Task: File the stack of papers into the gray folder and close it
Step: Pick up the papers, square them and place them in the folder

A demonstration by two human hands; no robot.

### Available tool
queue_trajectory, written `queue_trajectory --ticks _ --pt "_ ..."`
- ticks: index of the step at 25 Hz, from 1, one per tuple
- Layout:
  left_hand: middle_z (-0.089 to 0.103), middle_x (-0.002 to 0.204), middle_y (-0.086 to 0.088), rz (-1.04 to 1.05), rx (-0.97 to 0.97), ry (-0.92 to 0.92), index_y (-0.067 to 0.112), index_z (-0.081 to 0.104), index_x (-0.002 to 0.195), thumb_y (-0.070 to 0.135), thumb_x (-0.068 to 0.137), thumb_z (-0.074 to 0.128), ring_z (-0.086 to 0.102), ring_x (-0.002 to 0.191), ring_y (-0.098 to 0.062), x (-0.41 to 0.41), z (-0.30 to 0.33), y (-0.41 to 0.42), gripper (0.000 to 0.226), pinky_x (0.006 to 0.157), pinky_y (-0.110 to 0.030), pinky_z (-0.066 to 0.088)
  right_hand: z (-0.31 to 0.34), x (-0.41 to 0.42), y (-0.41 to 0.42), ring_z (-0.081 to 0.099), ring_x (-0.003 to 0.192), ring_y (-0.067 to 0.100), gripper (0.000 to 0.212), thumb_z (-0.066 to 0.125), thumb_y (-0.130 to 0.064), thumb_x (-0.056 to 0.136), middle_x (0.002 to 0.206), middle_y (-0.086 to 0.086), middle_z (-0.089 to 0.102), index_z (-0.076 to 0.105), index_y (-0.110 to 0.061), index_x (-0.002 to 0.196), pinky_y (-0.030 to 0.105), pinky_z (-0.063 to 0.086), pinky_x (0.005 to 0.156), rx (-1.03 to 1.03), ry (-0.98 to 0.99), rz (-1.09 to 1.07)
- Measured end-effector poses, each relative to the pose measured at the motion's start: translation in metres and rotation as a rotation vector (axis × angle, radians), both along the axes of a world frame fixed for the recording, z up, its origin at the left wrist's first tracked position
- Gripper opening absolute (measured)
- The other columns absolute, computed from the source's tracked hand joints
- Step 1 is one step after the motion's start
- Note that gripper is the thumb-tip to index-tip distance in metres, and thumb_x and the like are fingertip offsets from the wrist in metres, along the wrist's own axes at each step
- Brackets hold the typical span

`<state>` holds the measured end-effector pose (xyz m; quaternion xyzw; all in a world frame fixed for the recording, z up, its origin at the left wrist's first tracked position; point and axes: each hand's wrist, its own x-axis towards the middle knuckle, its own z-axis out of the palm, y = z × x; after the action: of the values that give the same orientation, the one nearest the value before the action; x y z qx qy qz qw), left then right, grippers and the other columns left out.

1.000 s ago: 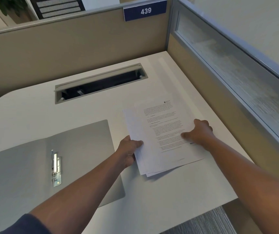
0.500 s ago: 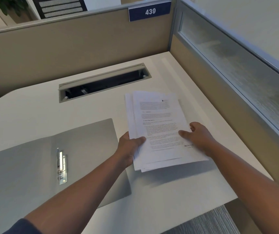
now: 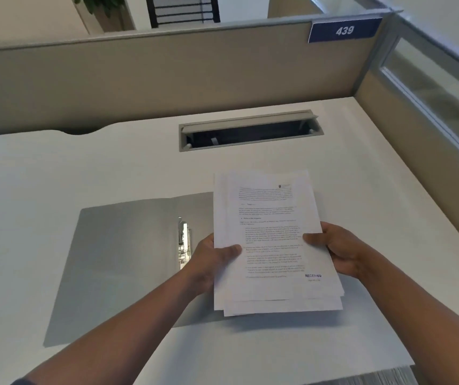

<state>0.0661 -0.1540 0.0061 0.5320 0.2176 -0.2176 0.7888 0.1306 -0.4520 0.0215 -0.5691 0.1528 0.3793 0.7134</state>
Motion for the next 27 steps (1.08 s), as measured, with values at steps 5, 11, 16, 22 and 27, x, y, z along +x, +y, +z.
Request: queue_trajectory --ticks 5,11,16,22,27 --pt "0.079 0.106 -0.003 0.014 0.199 0.031 0.011 0.068 0.113 0.010 0.081 0.083 0.077 0.093 -0.023 -0.031 -0.010 0.025 0.035 0.076 -0.036 0.062 -0.007 -0.006 0.031 0.070 0.103 0.040 0.031 0.060 0.001 0.094 0.118 0.015 0.072 0.065 -0.008 0.124 0.062 0.053 0.092 -0.234 -0.096 -0.047" --pt "0.076 0.079 0.004 0.125 0.759 0.018 0.024 0.068 0.085 0.025 0.075 0.085 0.073 0.074 -0.016 -0.062 -0.017 0.044 0.019 0.074 -0.038 0.062 -0.011 -0.001 0.062 0.073 0.095 0.037 0.026 0.062 0.000 0.093 0.108 0.011 0.076 0.069 -0.011 0.115 0.059 0.057 0.085 -0.334 -0.147 -0.045" --pt "0.065 0.069 0.010 -0.006 1.070 -0.030 0.029 0.063 0.081 0.040 0.077 0.078 0.063 0.065 -0.010 -0.072 -0.016 0.053 0.019 0.065 -0.032 0.056 -0.015 0.001 0.079 0.075 0.090 0.034 0.024 0.064 0.001 0.092 0.105 0.010 0.077 0.070 -0.011 0.112 0.051 0.060 0.077 -0.354 -0.174 -0.003" --pt "0.066 0.073 0.005 -0.006 1.050 -0.035 0.024 0.062 0.083 0.034 0.080 0.079 0.062 0.068 -0.015 -0.072 -0.017 0.060 0.020 0.069 -0.034 0.055 -0.019 0.000 0.090 0.075 0.088 0.031 0.023 0.064 -0.001 0.093 0.104 0.007 0.078 0.070 -0.014 0.112 0.046 0.061 0.073 -0.390 -0.202 0.038" --pt "0.062 0.073 0.005 0.043 0.987 -0.027 0.020 0.061 0.089 0.023 0.085 0.075 0.057 0.067 -0.012 -0.070 -0.019 0.068 0.015 0.064 -0.026 0.047 -0.022 -0.010 0.098 0.075 0.091 0.025 0.026 0.063 -0.005 0.094 0.112 0.002 0.076 0.067 -0.020 0.114 0.042 0.060 0.075 -0.390 -0.285 0.058"
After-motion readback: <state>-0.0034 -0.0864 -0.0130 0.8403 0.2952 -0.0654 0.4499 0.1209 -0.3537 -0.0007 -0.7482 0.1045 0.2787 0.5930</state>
